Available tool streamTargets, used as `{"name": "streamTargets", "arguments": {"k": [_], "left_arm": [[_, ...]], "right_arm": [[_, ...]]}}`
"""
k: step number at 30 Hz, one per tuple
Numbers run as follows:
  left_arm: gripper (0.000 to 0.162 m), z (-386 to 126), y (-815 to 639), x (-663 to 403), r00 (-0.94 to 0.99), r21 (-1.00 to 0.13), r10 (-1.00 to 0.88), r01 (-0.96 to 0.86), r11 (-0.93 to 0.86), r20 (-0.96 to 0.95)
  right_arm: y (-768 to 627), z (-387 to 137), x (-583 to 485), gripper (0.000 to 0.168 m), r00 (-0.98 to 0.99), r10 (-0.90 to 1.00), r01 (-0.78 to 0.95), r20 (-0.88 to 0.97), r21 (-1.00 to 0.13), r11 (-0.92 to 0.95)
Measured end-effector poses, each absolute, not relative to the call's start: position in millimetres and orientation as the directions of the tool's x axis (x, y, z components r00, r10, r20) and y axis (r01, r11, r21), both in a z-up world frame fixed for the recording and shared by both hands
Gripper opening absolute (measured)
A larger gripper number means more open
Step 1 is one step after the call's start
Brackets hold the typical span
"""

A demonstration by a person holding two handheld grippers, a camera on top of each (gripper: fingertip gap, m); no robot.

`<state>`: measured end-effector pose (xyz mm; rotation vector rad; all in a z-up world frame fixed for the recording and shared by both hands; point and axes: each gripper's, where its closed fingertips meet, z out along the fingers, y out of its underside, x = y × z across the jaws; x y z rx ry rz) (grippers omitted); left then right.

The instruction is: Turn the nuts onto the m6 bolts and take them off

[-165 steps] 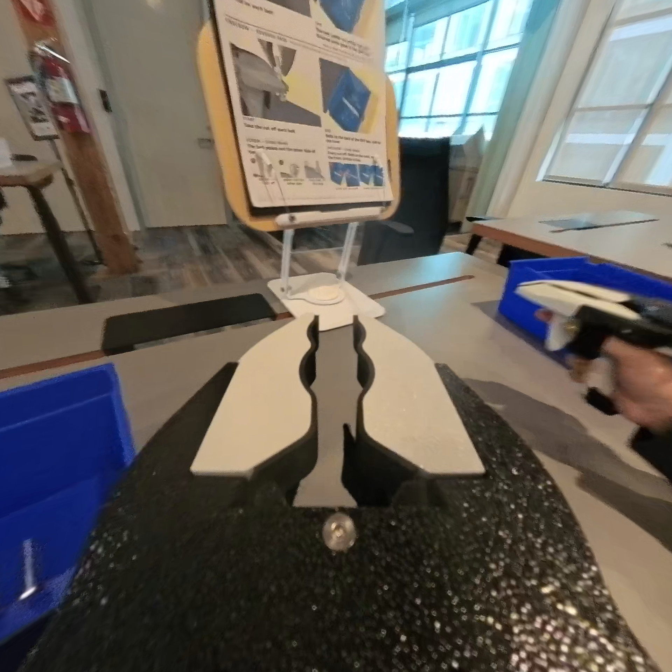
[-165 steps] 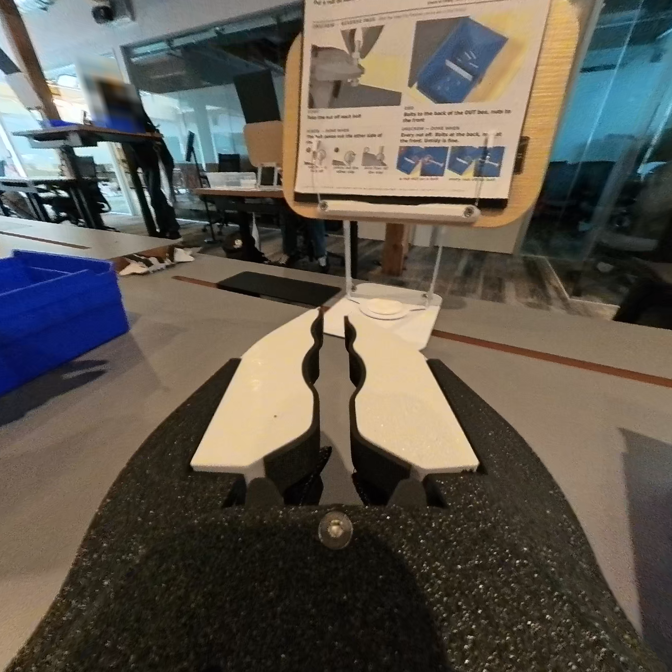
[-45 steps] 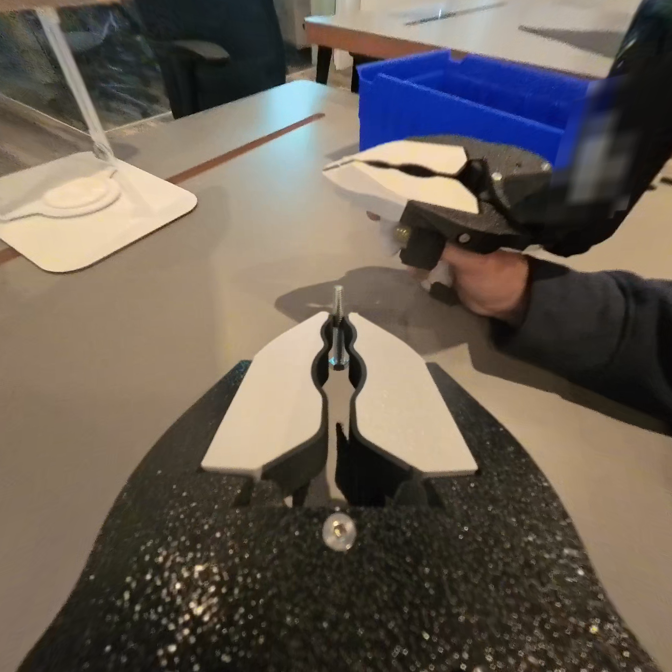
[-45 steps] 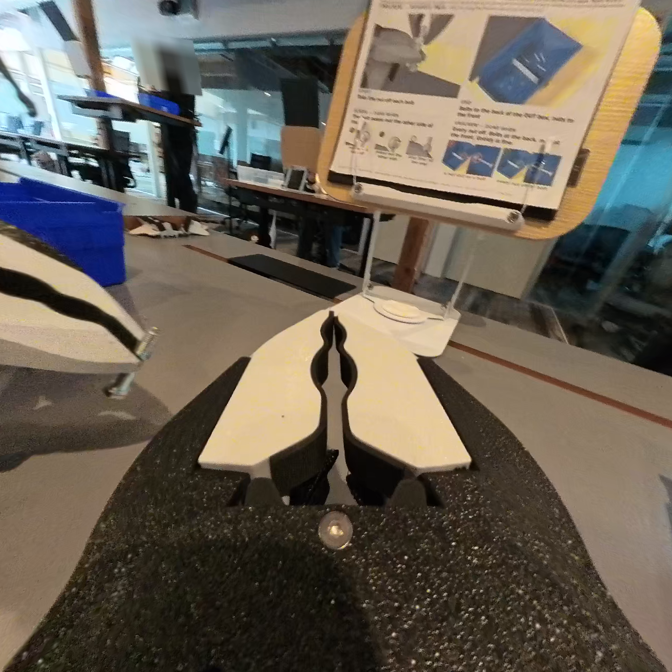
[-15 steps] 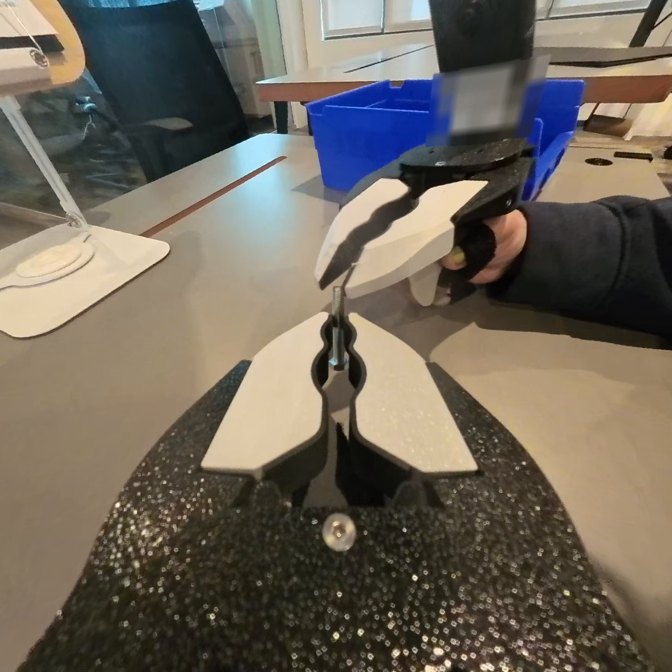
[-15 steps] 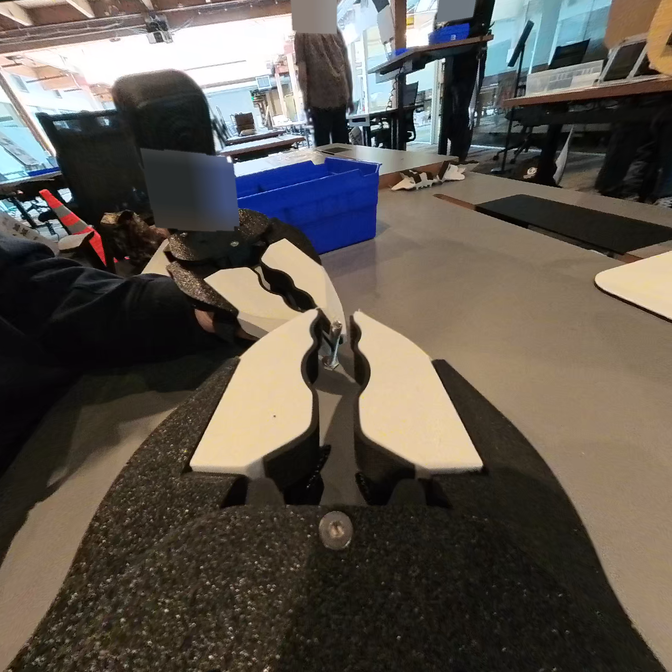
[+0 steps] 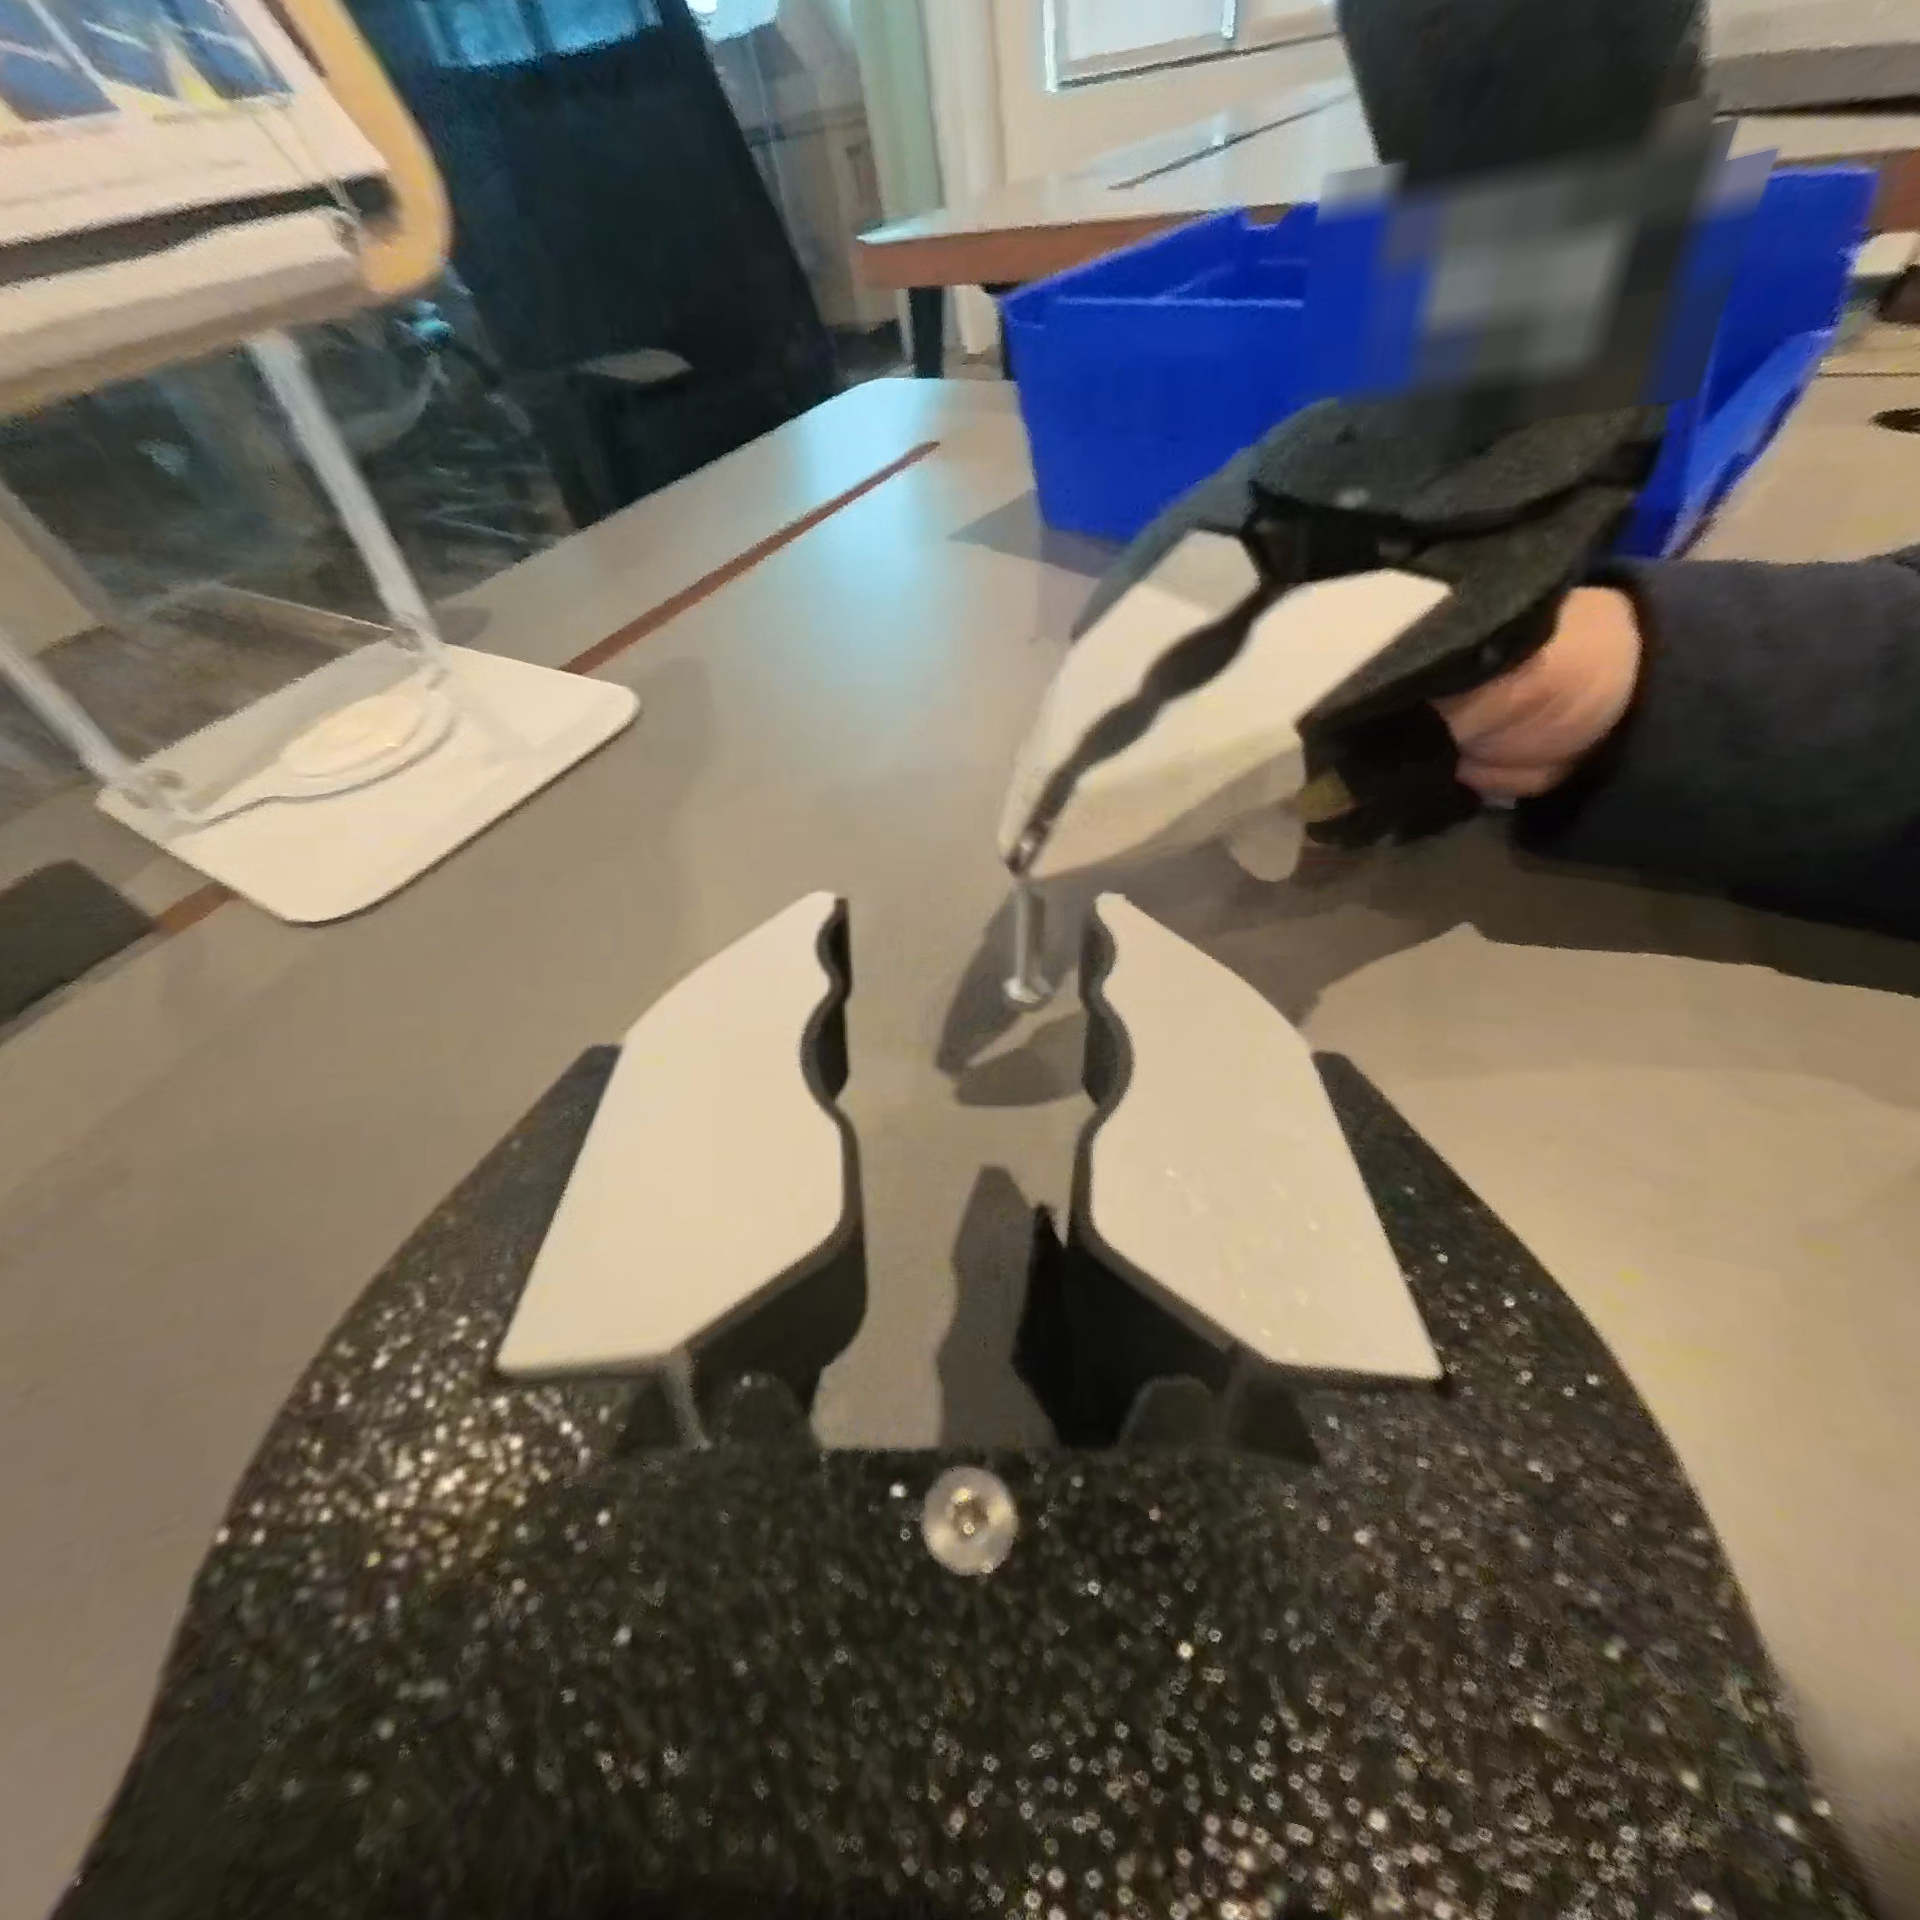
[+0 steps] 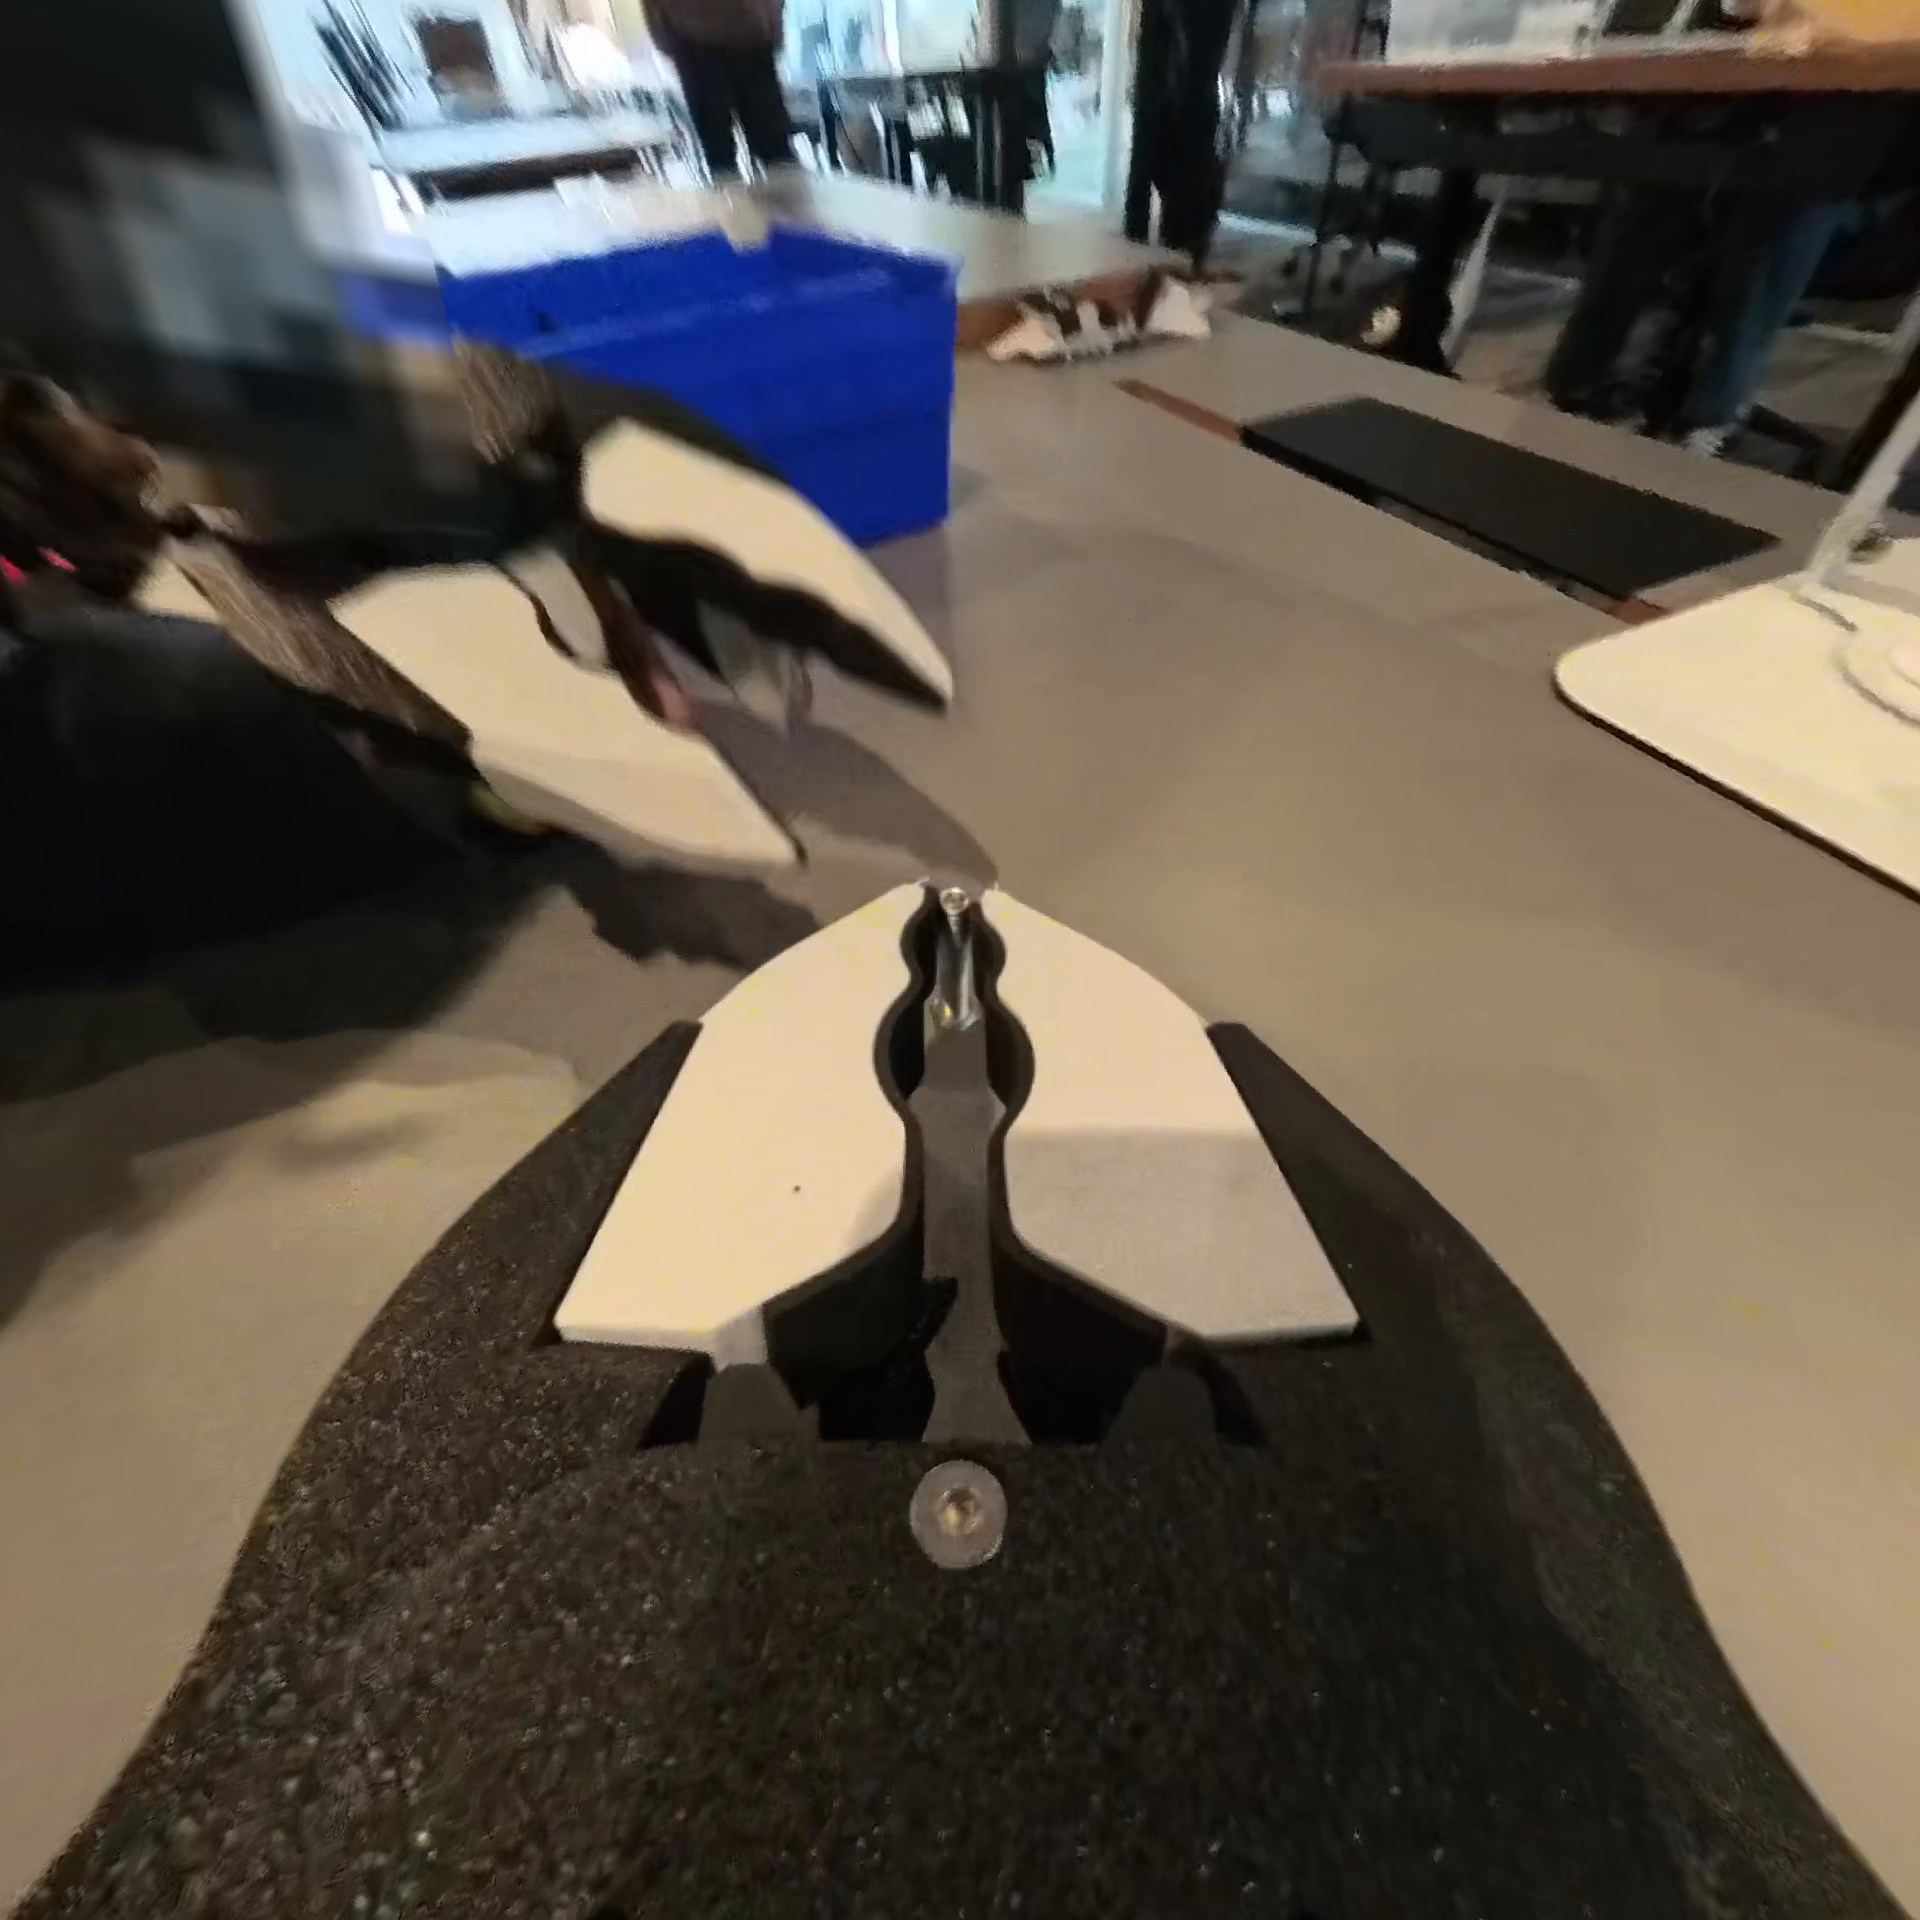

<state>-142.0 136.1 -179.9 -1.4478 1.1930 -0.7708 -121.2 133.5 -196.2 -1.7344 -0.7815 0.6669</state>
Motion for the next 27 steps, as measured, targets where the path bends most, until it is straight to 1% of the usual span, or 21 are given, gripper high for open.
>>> {"name": "streamTargets", "arguments": {"k": [3, 6, 13, 19, 22, 24, 26, 27], "left_arm": [[0.04, -169.4, 148.8, -156.5, 0.363, -0.972, -0.922, -0.23, 0.055, -0.138], [0.039, -169.6, 160.3, -166.8, 0.418, -0.975, -0.9, -0.22, 0.032, -0.124], [0.037, -170.8, 165.5, -171.3, 0.443, -0.976, -0.889, -0.218, 0.017, -0.115], [0.037, -173.7, 166.1, -170.5, 0.442, -0.975, -0.891, -0.222, 0.005, -0.105], [0.037, -174.3, 166.7, -170.6, 0.443, -0.976, -0.892, -0.217, -0.006, -0.093], [0.037, -174.7, 167.3, -170.9, 0.444, -0.978, -0.893, -0.21, -0.017, -0.08], [0.036, -174.1, 168.8, -171.9, 0.451, -0.98, -0.89, -0.195, -0.03, -0.063], [0.035, -173.3, 169.9, -172.8, 0.457, -0.982, -0.888, -0.185, -0.035, -0.054]], "right_arm": [[133.4, -208.0, -124.8, 0.006, 0.638, 0.77, 0.269, -0.01, -0.934, -0.236], [133.3, -215.9, -128.2, 0.006, 0.638, 0.769, 0.335, 0.031, -0.911, -0.24], [131.1, -221.7, -131.2, 0.006, 0.619, 0.781, 0.4, 0.085, -0.89, -0.22], [131.6, -219.9, -129.6, 0.008, 0.622, 0.779, 0.385, 0.075, -0.896, -0.221], [131.0, -215.6, -128.8, 0.019, 0.621, 0.782, 0.354, 0.057, -0.91, -0.215], [132.4, -207.9, -125.8, 0.025, 0.631, 0.774, 0.303, 0.041, -0.932, -0.197], [140.4, -193.8, -114.2, 0.022, 0.687, 0.726, 0.213, 0.035, -0.965, -0.155], [145.9, -186.4, -104.5, 0.015, 0.729, 0.684, 0.168, 0.036, -0.978, -0.127]]}}
